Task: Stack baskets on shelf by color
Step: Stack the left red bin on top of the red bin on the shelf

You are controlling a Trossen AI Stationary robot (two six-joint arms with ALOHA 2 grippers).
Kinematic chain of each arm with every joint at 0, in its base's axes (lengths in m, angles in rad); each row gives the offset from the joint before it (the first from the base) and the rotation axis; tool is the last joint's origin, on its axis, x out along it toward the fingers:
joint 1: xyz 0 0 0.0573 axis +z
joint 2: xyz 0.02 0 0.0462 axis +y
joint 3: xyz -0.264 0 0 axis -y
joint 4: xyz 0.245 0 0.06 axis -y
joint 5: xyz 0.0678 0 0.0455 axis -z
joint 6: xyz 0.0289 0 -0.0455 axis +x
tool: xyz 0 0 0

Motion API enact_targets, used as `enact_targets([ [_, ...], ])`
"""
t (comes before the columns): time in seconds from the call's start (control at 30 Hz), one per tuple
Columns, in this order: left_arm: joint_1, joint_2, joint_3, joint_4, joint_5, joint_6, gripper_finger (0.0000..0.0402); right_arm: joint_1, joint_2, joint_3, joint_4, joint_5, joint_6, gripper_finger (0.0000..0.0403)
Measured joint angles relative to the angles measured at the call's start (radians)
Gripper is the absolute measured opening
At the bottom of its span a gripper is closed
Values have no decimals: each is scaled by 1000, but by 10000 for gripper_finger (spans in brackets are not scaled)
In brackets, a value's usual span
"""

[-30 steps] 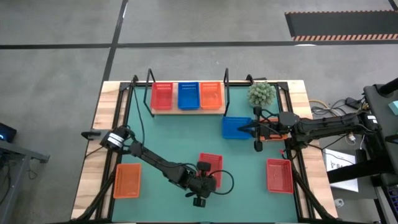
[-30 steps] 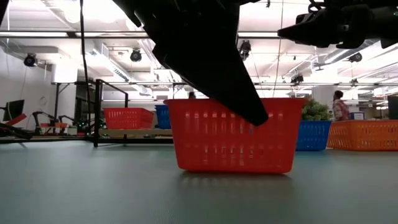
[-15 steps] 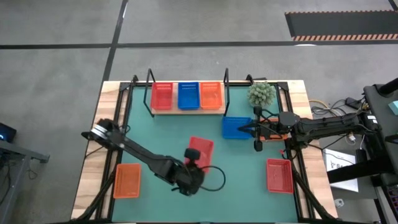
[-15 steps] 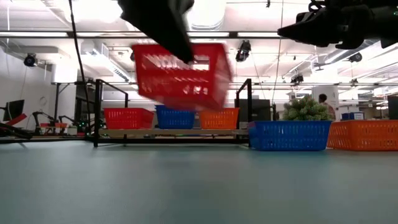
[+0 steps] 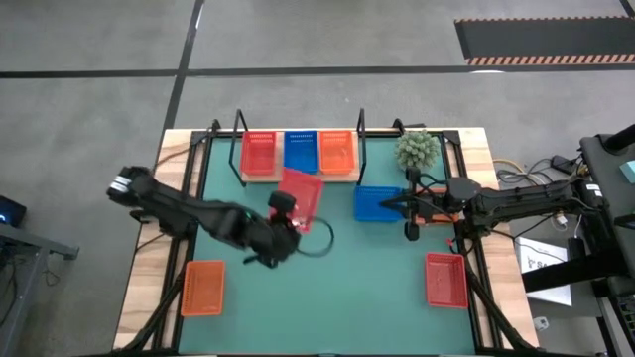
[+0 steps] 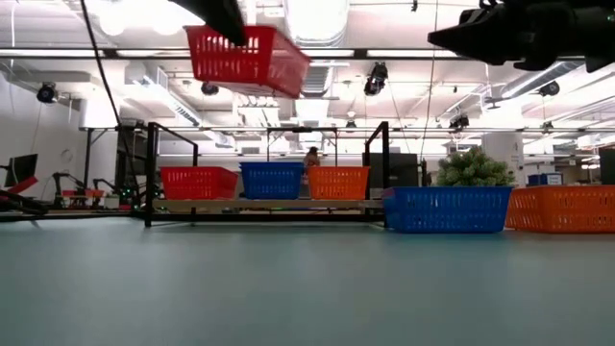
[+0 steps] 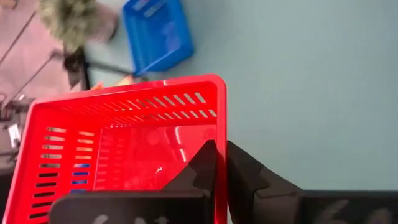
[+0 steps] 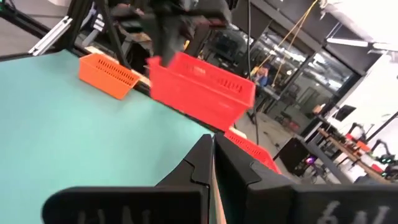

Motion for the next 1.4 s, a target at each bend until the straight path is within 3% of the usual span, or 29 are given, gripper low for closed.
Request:
enact_targets([
  [0.33, 252, -267, -257, 18, 6, 52, 0, 0, 0, 0, 124, 0, -93, 9],
  [0.53, 424, -357, -336, 70, 95, 163, 0, 0, 0, 0, 165, -9, -135, 9],
  [0.97, 737, -378, -370, 149, 293, 411, 0, 0, 0, 0, 200, -8, -184, 9],
  [1.4, 822, -355, -378, 193, 334, 444, 0, 0, 0, 0, 207, 1, -222, 9],
])
